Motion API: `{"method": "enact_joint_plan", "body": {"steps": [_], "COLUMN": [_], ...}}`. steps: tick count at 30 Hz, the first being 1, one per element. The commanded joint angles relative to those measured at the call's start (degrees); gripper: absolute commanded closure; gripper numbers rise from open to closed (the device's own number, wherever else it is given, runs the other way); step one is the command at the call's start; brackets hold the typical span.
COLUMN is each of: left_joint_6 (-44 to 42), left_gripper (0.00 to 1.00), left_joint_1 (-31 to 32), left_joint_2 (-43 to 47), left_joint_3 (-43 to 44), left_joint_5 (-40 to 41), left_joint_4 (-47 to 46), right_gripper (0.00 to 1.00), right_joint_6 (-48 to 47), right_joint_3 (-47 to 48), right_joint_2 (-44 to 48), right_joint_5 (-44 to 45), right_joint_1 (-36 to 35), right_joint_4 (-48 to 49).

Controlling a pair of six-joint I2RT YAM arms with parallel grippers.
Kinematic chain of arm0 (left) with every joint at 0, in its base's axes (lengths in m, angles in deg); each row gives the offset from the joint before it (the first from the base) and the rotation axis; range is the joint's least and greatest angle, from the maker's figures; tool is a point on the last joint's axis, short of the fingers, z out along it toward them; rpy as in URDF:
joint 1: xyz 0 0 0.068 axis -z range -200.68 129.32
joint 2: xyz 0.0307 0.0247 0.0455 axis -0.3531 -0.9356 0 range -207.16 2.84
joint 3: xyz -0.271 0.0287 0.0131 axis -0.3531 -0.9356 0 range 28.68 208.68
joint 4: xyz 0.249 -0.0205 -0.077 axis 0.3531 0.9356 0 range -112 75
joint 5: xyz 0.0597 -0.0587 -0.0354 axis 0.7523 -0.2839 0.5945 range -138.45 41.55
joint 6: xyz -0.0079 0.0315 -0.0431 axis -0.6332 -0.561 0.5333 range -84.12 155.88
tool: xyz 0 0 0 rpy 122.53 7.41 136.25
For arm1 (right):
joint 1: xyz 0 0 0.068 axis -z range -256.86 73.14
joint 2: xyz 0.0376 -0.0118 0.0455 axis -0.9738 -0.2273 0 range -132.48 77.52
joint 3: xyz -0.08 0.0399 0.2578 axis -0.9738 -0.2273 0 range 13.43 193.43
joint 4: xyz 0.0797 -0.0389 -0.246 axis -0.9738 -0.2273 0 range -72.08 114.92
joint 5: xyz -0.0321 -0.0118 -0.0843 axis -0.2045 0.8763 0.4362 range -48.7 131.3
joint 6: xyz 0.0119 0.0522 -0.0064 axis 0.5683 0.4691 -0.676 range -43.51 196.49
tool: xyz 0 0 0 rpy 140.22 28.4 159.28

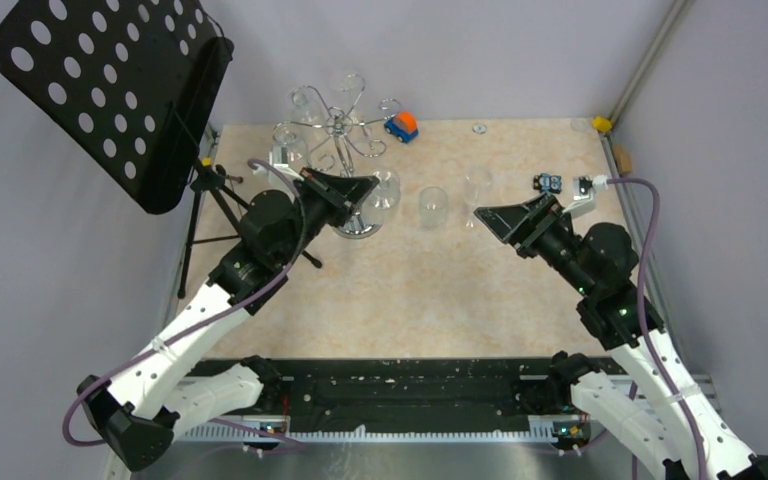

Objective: Take the wine glass off the wine glass rack

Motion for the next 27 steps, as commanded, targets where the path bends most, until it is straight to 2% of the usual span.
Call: {"method": "enact_joint_plan", "body": {"steps": [1, 5, 8, 15, 19, 27], "left_joint_6": [6.83, 10.93, 14.58, 23.04, 27.21, 30.70], "left_gripper": [1.00, 1.00, 1.00, 1.00, 1.00, 1.00], "left_joint_1": [2.71, 4.16, 4.46, 4.97, 5.66, 7.80], "left_joint_2": [2.00, 1.68, 0.91, -2.74, -5.80, -9.47], "left_joint_3": [-1.08, -1.85, -1.79, -0.57, 0.57, 1.92], "left_joint_5": [-3.69, -5.54, -10.19, -16.27, -18.12, -19.08], "left_joint_4": [-13.32, -18.80, -23.11, -34.02, -41.42, -49.15], "right_gripper": [0.18, 0.15, 0.13, 0.10, 0.10, 0.15], "right_joint_6": [0.06, 2.19, 4.43, 9.71, 12.98, 16.16], "right_joint_3": [-1.60, -4.31, -6.18, -7.92, -7.78, -7.49], "right_joint_2": [1.29, 1.75, 1.58, 1.15, -0.95, -4.62], "right_joint_5": [-4.65, -9.55, -13.40, -16.26, -18.34, -19.40], "right_joint_1": [-0.06, -0.10, -0.06, -0.16, -0.44, -2.86], "right_joint_4": [8.35, 17.43, 24.55, 35.00, 40.80, 51.82]}}
